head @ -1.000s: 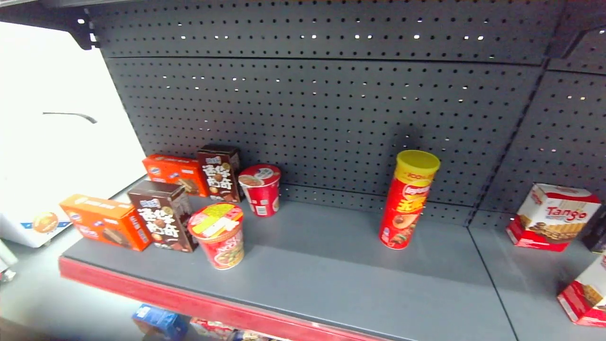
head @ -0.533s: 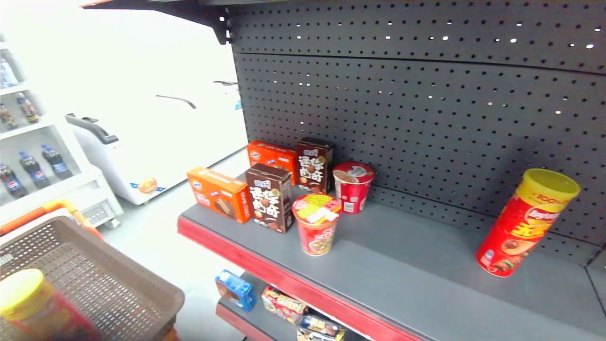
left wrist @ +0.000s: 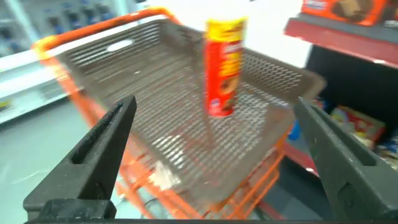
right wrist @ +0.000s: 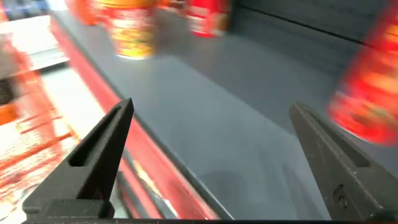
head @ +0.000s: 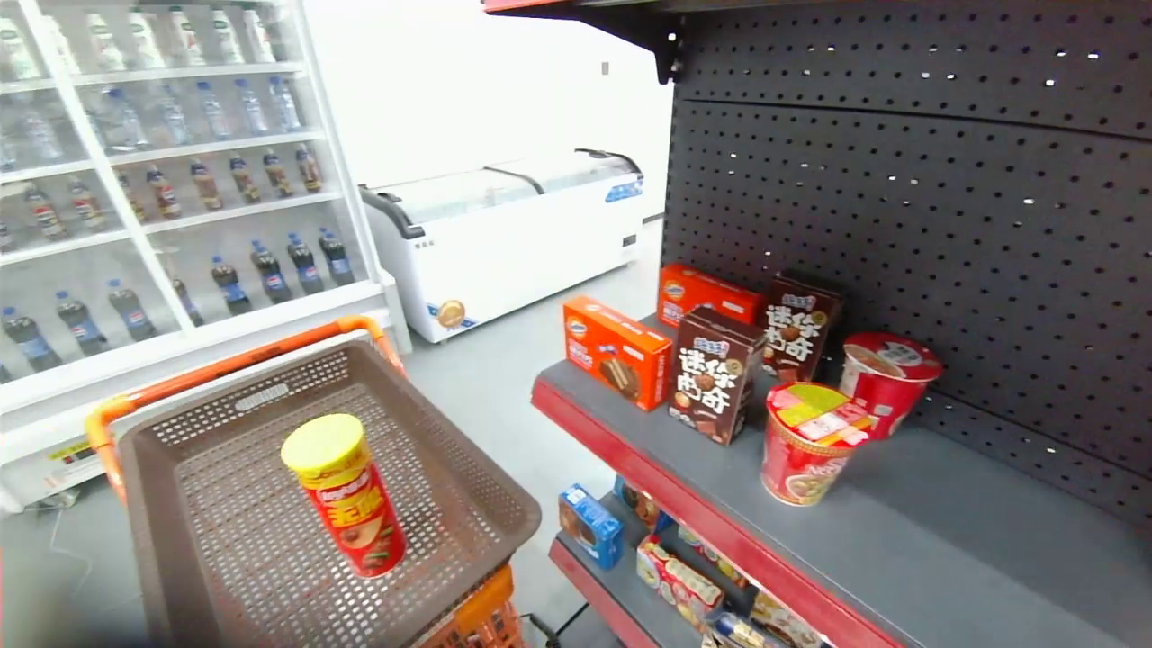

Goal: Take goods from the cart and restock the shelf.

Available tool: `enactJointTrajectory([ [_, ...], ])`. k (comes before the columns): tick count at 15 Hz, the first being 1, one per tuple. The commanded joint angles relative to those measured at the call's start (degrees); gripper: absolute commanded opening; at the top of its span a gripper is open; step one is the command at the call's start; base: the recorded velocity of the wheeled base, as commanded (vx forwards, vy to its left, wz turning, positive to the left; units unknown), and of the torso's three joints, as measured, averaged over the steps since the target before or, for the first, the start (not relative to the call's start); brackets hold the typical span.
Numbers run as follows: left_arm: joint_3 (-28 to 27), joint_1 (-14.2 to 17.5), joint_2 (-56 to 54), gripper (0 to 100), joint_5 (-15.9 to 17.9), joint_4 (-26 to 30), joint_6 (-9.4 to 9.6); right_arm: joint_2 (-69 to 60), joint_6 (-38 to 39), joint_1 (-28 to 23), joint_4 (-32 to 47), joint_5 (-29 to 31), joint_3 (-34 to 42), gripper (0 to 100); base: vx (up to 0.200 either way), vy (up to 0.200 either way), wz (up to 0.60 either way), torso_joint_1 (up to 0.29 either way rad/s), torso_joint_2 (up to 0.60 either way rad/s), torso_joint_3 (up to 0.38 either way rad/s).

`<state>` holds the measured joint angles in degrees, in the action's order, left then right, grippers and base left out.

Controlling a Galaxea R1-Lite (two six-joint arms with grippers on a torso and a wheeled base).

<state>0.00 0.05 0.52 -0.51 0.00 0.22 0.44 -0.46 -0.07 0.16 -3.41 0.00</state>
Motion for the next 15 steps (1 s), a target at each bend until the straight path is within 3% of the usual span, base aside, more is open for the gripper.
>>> enactJointTrajectory([
  [1, -0.26, 0.13, -0.08, 100, -0.28, 0.00, 0.75, 0.00, -0.06, -0.01, 0.02, -0.01, 0.00, 100, 0.000, 0.000, 0.00, 0.000, 0.00, 0.000],
  [2, -4.92, 0.04, 0.09, 100, 0.07, 0.70, 3.56, 0.00, 0.02, -0.01, 0.02, -0.01, 0.00, 100, 0.000, 0.000, 0.00, 0.000, 0.00, 0.000],
  [3, -10.28, -0.22, 1.94, 100, 0.07, 2.46, 5.14, 0.00, 0.02, -0.01, 0.02, -0.01, 0.00, 100, 0.000, 0.000, 0.00, 0.000, 0.00, 0.000],
  [4, -20.04, -0.22, 10.29, 100, 0.16, 7.65, 5.93, 0.00, 0.02, -0.01, 0.02, -0.01, 0.00, 100, 0.000, 0.000, 0.00, 0.000, 0.00, 0.000],
  [6, -34.19, 0.65, 23.38, 100, -0.28, 14.06, 6.81, 0.00, 0.02, -0.01, 0.02, -0.01, 0.00, 100, 0.000, 0.000, 0.00, 0.000, 0.00, 0.000],
  [7, -36.39, 0.57, 28.48, 100, -0.19, 14.06, 6.99, 0.00, -0.06, -0.01, 0.02, -0.01, 0.00, 100, 0.000, 0.000, 0.00, 0.000, 0.00, 0.000],
  [10, -38.76, 0.57, 39.55, 100, -0.10, 14.41, 11.29, 0.00, -0.06, -0.01, 0.02, -0.01, 0.00, 100, 0.000, 0.000, 0.00, 0.000, 0.00, 0.000],
  [11, -38.32, 0.57, 41.49, 100, 0.07, 14.59, 11.38, 0.00, -0.06, -0.01, 0.02, -0.01, 0.00, 100, 0.000, 0.000, 0.00, 0.000, 0.00, 0.000],
  [13, -33.31, -3.12, 46.67, 100, 1.92, 13.62, 9.80, 0.00, -0.06, -0.01, 0.02, -0.01, 0.00, 100, 0.000, 0.000, 0.00, 0.000, 0.00, 0.000],
  [15, -28.04, -2.42, 51.07, 100, 12.47, 9.84, 9.45, 0.00, -0.06, -0.01, 0.02, -0.01, 0.00, 100, 0.000, 0.000, 0.00, 0.000, 0.00, 0.000],
])
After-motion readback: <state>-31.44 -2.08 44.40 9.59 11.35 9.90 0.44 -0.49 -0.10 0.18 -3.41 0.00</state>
